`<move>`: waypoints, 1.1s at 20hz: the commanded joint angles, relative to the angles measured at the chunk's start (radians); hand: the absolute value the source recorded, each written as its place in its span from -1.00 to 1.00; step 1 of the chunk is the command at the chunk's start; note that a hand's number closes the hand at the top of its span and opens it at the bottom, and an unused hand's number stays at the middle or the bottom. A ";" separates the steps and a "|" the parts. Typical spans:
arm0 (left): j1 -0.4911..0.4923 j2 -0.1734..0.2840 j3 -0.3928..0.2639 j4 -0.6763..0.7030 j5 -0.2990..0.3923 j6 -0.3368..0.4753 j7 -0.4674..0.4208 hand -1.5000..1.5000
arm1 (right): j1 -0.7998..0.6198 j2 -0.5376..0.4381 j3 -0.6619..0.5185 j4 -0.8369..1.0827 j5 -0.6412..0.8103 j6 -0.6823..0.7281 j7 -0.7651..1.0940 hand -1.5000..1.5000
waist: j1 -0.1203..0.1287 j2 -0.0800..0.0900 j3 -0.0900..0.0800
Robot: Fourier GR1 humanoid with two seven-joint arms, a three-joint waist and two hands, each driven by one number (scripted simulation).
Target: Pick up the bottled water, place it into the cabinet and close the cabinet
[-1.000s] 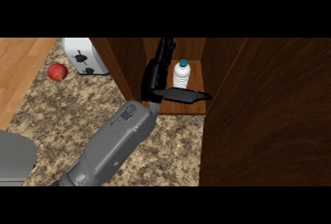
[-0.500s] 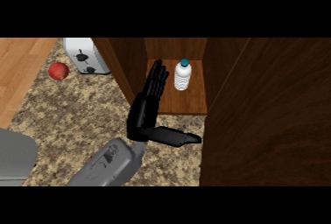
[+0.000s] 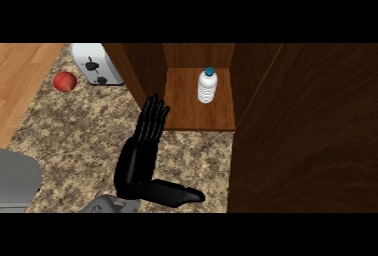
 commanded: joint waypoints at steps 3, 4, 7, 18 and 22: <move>0.120 0.048 -0.017 -0.122 -0.019 0.024 0.006 -1.00 | 0.014 -0.024 0.139 -0.225 0.103 -0.020 0.145 1.00 | -0.003 0.003 -0.001; 0.141 0.147 0.062 -0.186 0.027 -0.032 0.023 -1.00 | 0.031 -0.055 0.113 -0.232 0.058 -0.009 0.146 1.00 | 0.006 0.002 -0.001; 0.227 0.167 0.044 -0.273 0.015 -0.018 -0.001 -1.00 | 0.030 -0.032 0.235 -0.209 0.182 0.000 0.148 1.00 | -0.001 -0.006 -0.001; 0.368 0.229 0.110 -0.330 0.054 -0.090 -0.066 -1.00 | -0.109 0.055 0.619 -0.255 0.414 -0.125 0.343 1.00 | -0.003 -0.003 -0.003; 0.441 0.249 0.125 -0.333 0.079 -0.133 -0.100 -1.00 | -0.232 0.111 0.702 -0.177 0.465 -0.160 0.370 1.00 | 0.010 -0.008 -0.006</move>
